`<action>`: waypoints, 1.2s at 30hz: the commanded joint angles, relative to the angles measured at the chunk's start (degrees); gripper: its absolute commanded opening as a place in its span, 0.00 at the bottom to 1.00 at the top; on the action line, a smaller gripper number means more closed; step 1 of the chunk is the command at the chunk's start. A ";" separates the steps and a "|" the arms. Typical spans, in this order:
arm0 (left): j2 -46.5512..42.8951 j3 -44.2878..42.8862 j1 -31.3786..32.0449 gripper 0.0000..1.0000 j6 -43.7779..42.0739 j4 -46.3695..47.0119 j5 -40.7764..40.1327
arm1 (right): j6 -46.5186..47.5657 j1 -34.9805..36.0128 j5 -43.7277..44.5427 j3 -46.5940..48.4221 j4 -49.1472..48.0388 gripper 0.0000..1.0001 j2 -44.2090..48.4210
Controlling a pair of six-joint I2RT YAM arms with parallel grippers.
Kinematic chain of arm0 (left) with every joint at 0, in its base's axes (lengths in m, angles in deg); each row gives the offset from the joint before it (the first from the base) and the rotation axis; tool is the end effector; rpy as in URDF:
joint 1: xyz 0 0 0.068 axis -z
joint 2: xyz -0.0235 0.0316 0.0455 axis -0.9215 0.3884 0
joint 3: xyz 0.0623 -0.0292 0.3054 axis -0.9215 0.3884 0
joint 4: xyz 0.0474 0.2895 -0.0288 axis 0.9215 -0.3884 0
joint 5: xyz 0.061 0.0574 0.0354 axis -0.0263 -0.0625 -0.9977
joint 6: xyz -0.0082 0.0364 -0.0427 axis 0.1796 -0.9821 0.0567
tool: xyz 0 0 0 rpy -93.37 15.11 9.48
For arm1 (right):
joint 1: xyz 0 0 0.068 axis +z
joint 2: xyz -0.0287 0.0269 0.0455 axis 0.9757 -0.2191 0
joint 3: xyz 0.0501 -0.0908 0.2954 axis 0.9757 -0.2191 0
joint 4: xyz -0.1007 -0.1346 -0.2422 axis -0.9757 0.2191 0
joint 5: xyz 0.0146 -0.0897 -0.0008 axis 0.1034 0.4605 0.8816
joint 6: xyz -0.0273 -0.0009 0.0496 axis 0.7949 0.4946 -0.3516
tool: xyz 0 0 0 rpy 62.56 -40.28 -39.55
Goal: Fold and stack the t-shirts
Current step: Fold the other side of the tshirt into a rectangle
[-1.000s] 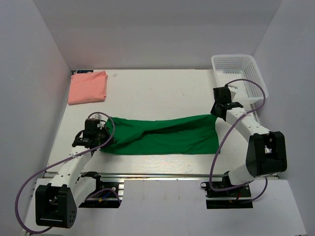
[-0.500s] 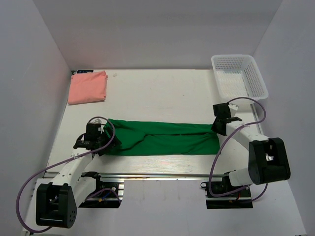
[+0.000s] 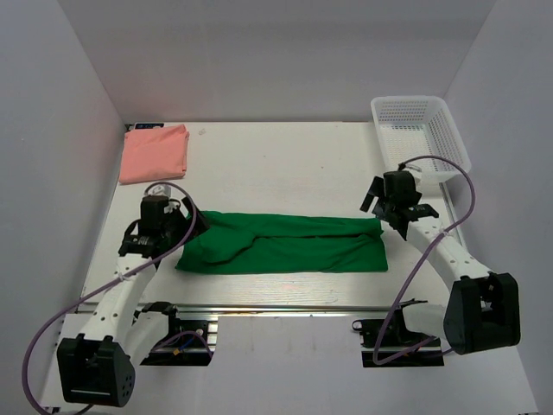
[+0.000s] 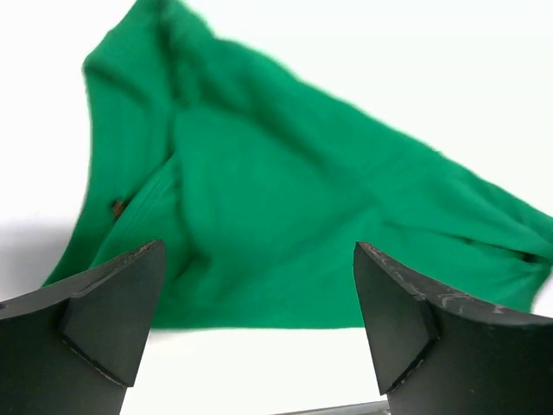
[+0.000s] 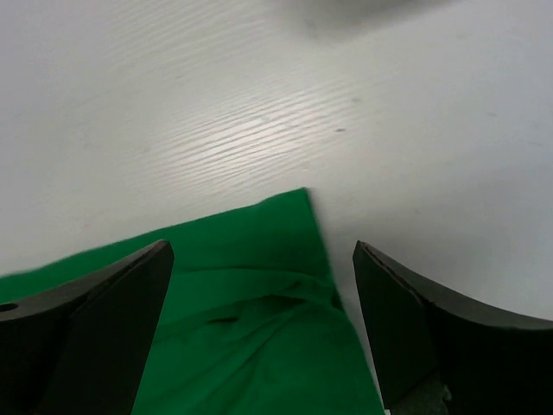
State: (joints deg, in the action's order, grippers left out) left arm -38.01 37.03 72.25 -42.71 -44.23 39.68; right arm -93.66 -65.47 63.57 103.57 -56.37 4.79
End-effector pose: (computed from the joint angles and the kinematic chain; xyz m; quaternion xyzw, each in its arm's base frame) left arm 0.1914 -0.0216 0.2454 -0.2140 0.9046 -0.1728 0.3256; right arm 0.2737 0.0426 0.2560 0.1978 0.8833 -0.0315 0.4238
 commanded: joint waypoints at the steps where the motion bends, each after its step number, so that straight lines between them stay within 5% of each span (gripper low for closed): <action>1: 3.60 -3.27 0.69 0.99 -2.20 5.09 4.52 | 7.62 1.30 -17.00 0.49 -3.64 0.90 0.80; 10: 23.38 -4.67 0.70 0.99 -3.78 23.92 16.15 | 11.69 4.82 -37.70 -2.59 -13.59 0.90 -7.88; 19: 44.30 -13.18 -0.36 0.99 -5.18 22.37 11.95 | 3.52 1.93 -22.10 -2.94 -7.17 0.90 -16.33; 27: 66.35 -36.55 -0.36 0.99 -6.60 12.69 8.59 | 7.42 -2.21 -17.75 -5.13 -5.14 0.90 -12.93; 30: 77.51 -51.39 0.52 0.99 -7.83 9.88 12.72 | 12.97 -0.90 -34.12 -6.45 -5.85 0.90 -8.98; 36: 100.01 -83.12 4.82 0.99 -8.10 10.04 17.82 | 10.99 9.54 -52.37 -14.18 -10.06 0.90 -7.11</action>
State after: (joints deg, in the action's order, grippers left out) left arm 51.21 -40.28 74.59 -48.28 -28.62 60.45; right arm -83.24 -60.51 24.01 93.82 -66.29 -2.84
